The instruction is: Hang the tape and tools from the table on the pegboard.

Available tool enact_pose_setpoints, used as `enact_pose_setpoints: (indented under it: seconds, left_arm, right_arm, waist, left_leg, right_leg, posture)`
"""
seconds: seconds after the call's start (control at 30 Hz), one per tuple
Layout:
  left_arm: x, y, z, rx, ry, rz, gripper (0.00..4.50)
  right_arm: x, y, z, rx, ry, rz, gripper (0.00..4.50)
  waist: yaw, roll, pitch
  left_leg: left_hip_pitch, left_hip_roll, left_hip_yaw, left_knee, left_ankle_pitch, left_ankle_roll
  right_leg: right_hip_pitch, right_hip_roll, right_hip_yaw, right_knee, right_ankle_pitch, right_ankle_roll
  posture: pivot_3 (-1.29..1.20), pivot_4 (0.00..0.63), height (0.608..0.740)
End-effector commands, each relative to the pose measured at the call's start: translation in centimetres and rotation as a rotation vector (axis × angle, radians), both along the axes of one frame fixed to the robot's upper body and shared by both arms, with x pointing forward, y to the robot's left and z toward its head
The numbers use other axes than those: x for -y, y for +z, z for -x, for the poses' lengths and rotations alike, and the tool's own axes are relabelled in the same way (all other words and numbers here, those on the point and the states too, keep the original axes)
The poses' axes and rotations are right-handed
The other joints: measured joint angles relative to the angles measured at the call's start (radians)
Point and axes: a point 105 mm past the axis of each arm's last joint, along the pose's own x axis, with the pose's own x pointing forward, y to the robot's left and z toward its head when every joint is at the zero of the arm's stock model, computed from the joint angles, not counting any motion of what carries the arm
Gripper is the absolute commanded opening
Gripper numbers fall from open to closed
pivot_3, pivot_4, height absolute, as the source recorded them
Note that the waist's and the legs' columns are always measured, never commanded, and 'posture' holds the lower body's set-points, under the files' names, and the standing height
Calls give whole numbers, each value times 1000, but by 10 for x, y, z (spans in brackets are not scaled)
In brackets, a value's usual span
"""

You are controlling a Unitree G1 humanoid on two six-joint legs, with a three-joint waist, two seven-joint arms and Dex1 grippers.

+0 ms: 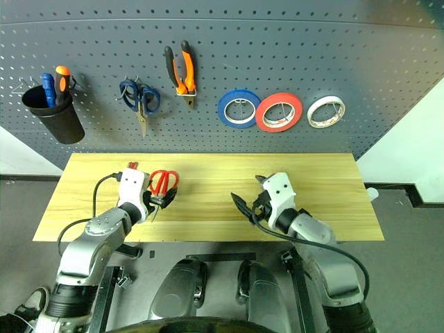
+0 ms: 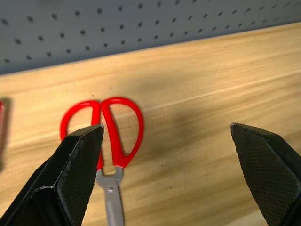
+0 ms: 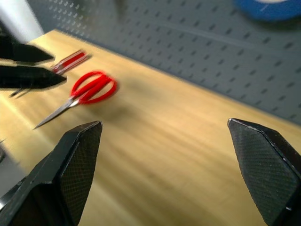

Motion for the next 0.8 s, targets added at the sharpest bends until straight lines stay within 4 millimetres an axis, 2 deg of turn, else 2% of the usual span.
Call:
enact_pose_setpoints:
  seconds: [0.03, 0.17, 0.37, 0.53, 0.63, 0.8]
  left_arm:
    - [-13, 2, -11, -45, 124, -25, 4500]
    - [-34, -2, -15, -133, 330, -15, 4500]
    - [-46, -31, -6, -339, 436, -40, 4500]
    - [-41, -44, -2, -452, 400, -35, 4500]
    - [-40, -48, -9, -462, 391, -27, 4500]
    - [-35, -47, -19, -460, 375, -24, 4500]
  right_arm:
    - [1, 7, -2, 36, 6, 4, 4471]
    - [7, 4, -3, 35, -10, 30, 4471]
    - [12, 2, -2, 31, -19, 57, 4471]
    - [9, -2, 10, -19, 24, 66, 4471]
    - [2, -6, 20, -50, 83, 62, 4471]
    - [-15, 8, 37, -3, 209, -13, 4471]
  waist:
    - [4, -1, -8]
    - [7, -2, -21]
    - [6, -4, -29]
    - [6, -5, -29]
    - [5, -5, -30]
    - [0, -5, -30]
  left_leg:
    - [0, 0, 0, -1, 0, 0]
    - [1, -1, 0, -3, 0, 0]
    - [2, -1, 0, -3, 0, 0]
    - [3, -1, 0, -3, 0, 0]
    - [3, -2, 0, -3, 0, 0]
    - [5, -2, 0, -3, 0, 0]
  right_leg:
    - [0, 0, 0, 0, 0, 0]
    - [0, 0, 0, -1, 0, 0]
    - [1, -1, 1, -1, 0, 0]
    - [2, -1, 1, -1, 0, -1]
    - [2, -1, 1, -1, 0, -1]
    - [4, -1, 1, -1, 0, -1]
  posture:
    - [361, 100, 677]
    - [362, 107, 677]
    - [345, 117, 677]
    - [332, 134, 677]
    - [329, 140, 677]
    - [323, 140, 677]
